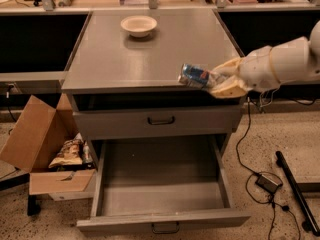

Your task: Pick redbull can from middle drawer and place on counter

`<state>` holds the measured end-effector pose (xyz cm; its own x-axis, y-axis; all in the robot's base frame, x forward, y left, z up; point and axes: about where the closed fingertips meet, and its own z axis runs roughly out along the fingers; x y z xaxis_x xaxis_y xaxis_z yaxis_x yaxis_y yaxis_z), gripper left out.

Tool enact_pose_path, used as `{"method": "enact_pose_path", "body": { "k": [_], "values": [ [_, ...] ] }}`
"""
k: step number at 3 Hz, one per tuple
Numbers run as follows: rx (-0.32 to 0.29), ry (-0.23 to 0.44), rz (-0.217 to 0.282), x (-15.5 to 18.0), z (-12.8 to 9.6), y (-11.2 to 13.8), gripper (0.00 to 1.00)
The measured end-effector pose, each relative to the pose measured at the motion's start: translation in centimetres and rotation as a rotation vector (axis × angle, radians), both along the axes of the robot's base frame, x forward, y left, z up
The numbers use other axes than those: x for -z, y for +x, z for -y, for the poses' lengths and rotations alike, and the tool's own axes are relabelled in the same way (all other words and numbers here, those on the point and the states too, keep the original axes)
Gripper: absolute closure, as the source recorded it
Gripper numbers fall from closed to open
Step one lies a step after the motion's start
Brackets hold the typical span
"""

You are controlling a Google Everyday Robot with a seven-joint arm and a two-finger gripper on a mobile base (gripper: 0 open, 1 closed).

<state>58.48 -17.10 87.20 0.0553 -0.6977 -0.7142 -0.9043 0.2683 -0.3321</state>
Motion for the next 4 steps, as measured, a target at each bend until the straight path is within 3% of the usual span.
{"method": "enact_pose_path", "body": {
  "k": [1, 2, 3, 4],
  "values": [
    [0.066, 0.025, -0.005, -1.8, 2.4, 2.2, 1.0],
    [0.117, 0.066, -0.003, -3.5, 3.3, 5.3, 1.0],
    [0.12, 0.068, -0.013, -3.4, 2.9, 5.7, 1.0],
    [0.186, 0.092, -0.088, -2.9, 2.7, 10.2, 1.0]
  ]
}}
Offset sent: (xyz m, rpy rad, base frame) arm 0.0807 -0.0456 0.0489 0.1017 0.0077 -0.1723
